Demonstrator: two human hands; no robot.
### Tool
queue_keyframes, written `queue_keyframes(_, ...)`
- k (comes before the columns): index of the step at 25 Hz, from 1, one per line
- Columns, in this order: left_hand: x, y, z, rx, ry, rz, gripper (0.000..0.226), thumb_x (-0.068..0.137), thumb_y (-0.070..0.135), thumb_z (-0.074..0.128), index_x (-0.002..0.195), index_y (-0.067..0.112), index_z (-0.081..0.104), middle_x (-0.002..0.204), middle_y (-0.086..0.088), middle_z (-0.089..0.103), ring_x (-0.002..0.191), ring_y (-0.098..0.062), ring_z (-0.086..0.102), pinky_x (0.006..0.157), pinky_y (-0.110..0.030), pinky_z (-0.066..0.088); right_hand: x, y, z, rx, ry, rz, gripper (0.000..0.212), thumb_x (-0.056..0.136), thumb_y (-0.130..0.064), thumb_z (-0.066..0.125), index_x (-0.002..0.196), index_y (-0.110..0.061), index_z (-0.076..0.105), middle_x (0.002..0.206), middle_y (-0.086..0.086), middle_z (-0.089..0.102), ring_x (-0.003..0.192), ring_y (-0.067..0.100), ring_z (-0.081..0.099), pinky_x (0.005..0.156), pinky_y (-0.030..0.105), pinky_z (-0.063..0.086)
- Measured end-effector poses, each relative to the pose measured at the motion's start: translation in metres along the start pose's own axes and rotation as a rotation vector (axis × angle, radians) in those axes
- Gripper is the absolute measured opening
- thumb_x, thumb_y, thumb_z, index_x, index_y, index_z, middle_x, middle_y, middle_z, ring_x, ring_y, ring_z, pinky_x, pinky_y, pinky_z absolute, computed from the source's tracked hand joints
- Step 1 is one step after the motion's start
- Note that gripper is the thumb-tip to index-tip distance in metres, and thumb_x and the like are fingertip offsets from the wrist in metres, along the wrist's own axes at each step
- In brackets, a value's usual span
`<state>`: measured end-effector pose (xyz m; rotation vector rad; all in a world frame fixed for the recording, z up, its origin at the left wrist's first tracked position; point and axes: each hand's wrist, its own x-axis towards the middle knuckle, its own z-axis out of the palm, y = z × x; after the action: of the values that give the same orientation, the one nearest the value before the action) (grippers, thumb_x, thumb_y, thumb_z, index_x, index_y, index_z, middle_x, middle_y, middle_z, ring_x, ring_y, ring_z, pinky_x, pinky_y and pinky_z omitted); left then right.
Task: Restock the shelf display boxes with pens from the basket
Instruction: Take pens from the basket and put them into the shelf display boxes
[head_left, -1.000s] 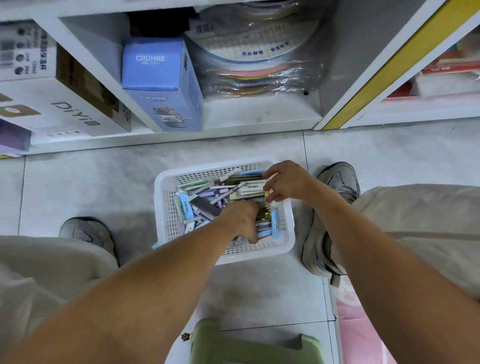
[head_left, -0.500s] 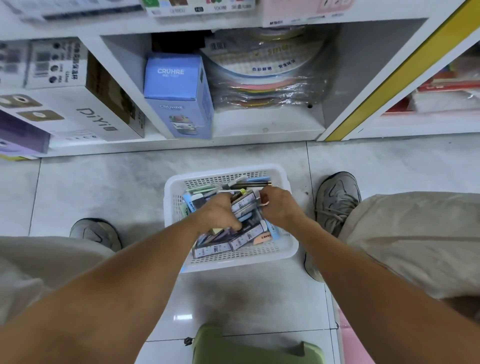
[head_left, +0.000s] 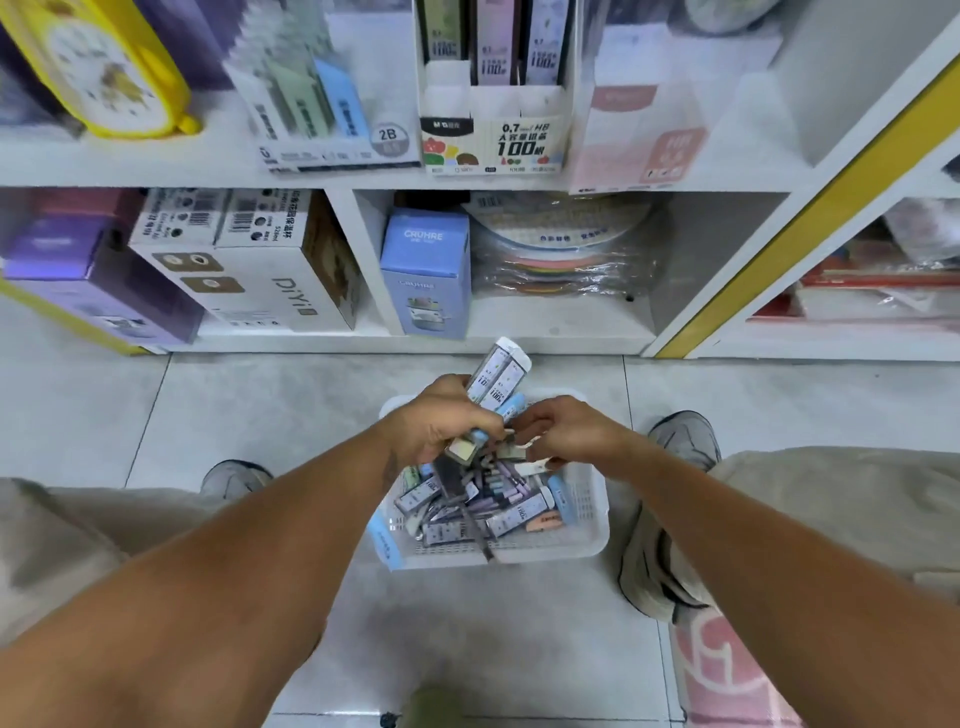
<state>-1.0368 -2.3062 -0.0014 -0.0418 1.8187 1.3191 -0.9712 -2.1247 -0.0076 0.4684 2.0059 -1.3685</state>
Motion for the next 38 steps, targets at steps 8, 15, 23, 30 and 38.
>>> queue_keyframes(8, -0.063, 0.034, -0.029, -0.195, -0.088, 0.064, 0.048, 0.065, -0.019, 0.075, 0.108, 0.001, 0.07, 0.1, -0.018, 0.075, 0.085, -0.029, 0.073, 0.067, -0.034, 0.059, -0.045, -0.061, 0.005, 0.597, -0.11, -0.162, 0.034, 0.087, 0.0, 0.07, 0.12, -0.003, 0.064, 0.112, 0.022, 0.072, 0.092, 0.029, 0.07, 0.077, 0.034, 0.058)
queue_keyframes(15, -0.123, 0.116, -0.043, -0.269, -0.125, 0.204, 0.026, 0.078, -0.004, 0.074, 0.099, 0.011, 0.073, 0.086, -0.009, 0.075, 0.071, -0.018, 0.072, 0.055, -0.027, 0.055, -0.098, -0.15, -0.024, 0.51, 0.035, -0.321, 0.014, 0.087, 0.005, 0.07, 0.096, -0.004, 0.062, 0.073, 0.014, 0.07, 0.058, 0.018, 0.068, 0.053, 0.021, 0.056)
queue_keyframes(23, -0.169, 0.207, -0.076, -0.296, 0.032, 0.195, 0.017, 0.078, -0.006, 0.069, 0.085, 0.008, 0.062, 0.067, -0.008, 0.06, 0.05, -0.014, 0.057, 0.051, -0.022, 0.045, -0.16, -0.242, -0.077, 0.247, 0.213, -0.565, 0.019, 0.093, -0.004, 0.067, 0.11, -0.003, 0.061, 0.075, 0.007, 0.069, 0.054, 0.019, 0.063, 0.046, 0.027, 0.051)
queue_keyframes(30, -0.169, 0.26, -0.119, -0.466, 0.152, 0.176, 0.022, 0.084, -0.005, 0.06, 0.07, 0.009, 0.053, 0.059, -0.007, 0.055, 0.045, -0.014, 0.053, 0.047, -0.018, 0.046, -0.146, -0.313, -0.096, 0.39, 0.133, -0.586, 0.015, 0.093, 0.006, 0.061, 0.105, 0.005, 0.07, 0.094, 0.02, 0.074, 0.078, 0.024, 0.073, 0.068, 0.023, 0.059)
queue_keyframes(38, -0.15, 0.259, -0.166, -0.587, 0.222, 0.185, 0.01, 0.084, -0.006, 0.063, 0.087, 0.003, 0.06, 0.077, -0.012, 0.061, 0.055, -0.015, 0.053, 0.045, -0.02, 0.048, -0.095, -0.339, -0.087, 0.359, 0.153, -0.628, 0.008, 0.096, 0.007, 0.056, 0.099, 0.001, 0.062, 0.09, 0.027, 0.072, 0.07, 0.028, 0.074, 0.068, 0.024, 0.062)
